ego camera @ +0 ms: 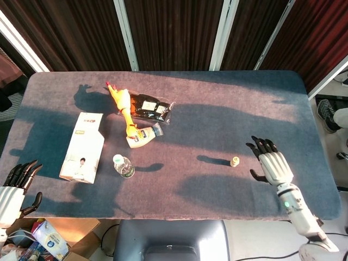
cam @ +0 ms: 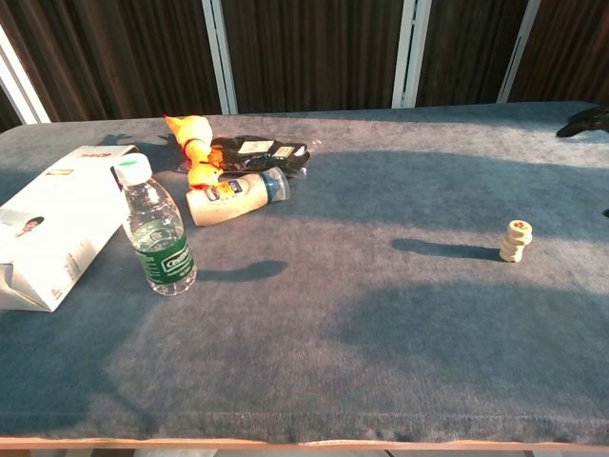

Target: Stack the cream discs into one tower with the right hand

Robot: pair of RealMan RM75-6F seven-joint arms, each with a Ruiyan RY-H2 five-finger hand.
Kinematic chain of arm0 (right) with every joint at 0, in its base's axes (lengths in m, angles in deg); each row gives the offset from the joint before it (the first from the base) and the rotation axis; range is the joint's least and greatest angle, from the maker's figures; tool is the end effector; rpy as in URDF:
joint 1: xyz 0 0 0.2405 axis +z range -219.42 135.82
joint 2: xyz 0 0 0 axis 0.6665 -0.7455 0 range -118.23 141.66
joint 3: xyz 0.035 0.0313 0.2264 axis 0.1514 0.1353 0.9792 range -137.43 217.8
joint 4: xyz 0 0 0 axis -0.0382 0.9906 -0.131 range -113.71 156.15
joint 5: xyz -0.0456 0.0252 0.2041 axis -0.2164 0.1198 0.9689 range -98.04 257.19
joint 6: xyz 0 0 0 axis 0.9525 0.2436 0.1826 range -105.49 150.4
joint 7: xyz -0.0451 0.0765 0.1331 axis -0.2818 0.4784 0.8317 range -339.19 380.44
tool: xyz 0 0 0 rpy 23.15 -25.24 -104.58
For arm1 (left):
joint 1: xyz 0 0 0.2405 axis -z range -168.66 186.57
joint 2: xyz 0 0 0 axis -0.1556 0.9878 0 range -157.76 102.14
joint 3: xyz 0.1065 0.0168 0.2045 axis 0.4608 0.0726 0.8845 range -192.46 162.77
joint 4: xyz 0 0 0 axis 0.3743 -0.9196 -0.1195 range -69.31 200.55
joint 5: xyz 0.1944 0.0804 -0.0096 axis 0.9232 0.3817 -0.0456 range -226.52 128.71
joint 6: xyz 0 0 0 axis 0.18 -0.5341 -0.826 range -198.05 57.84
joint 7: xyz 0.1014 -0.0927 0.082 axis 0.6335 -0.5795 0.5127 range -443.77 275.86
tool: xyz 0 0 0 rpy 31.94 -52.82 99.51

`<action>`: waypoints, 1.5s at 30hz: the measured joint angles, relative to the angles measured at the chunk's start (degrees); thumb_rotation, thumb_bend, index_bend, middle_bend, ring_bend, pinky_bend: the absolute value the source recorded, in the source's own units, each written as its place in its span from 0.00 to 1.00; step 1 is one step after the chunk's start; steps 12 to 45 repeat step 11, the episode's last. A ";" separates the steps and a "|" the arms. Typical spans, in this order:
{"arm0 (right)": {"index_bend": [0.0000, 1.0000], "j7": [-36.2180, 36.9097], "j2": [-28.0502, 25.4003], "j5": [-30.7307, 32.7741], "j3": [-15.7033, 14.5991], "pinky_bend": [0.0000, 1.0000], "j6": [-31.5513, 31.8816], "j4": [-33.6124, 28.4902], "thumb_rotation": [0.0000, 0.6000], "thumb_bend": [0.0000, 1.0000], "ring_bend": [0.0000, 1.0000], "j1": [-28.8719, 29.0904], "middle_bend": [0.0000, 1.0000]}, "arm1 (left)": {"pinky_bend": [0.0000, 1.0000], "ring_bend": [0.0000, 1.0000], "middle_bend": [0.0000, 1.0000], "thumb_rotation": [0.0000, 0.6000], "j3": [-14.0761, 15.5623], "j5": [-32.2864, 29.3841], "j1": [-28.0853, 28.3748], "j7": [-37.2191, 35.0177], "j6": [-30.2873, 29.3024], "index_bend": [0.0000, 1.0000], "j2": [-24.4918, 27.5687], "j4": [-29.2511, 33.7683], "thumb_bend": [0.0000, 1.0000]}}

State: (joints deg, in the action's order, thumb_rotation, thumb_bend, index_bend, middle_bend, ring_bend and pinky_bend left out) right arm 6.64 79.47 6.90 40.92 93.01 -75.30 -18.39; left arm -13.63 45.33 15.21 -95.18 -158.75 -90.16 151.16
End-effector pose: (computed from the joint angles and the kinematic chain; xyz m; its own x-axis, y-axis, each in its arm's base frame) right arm -0.2424 -0.2657 0.0879 0.4944 -0.1875 0.8487 -0.8686 -0.1432 0.4744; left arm -0.2915 0.1879 0.1570 0.3620 0.0191 0.9320 0.9202 -0.1667 -0.3540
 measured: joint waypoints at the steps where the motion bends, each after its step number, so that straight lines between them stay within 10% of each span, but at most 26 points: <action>1: 0.12 -0.96 -0.34 -1.28 -0.83 0.00 2.47 -0.79 1.00 0.40 0.00 -1.51 0.00 | 0.03 0.00 0.00 1.00 -0.03 0.03 -0.02 0.00 -0.10 0.00 -0.02 -0.01 0.52; 9: 0.05 -5.67 0.94 -12.92 -5.40 0.00 19.47 -1.95 1.00 0.40 0.00 -13.70 0.00 | 0.03 0.00 0.00 1.00 0.05 0.79 -0.14 0.03 -0.72 0.00 -0.19 0.02 0.52; 45: 0.05 -5.56 1.17 -13.14 -5.14 0.00 19.75 -1.72 1.00 0.40 0.00 -14.27 0.00 | 0.03 0.00 0.00 1.00 0.00 0.53 -0.15 0.24 -0.62 0.00 -0.23 0.04 0.52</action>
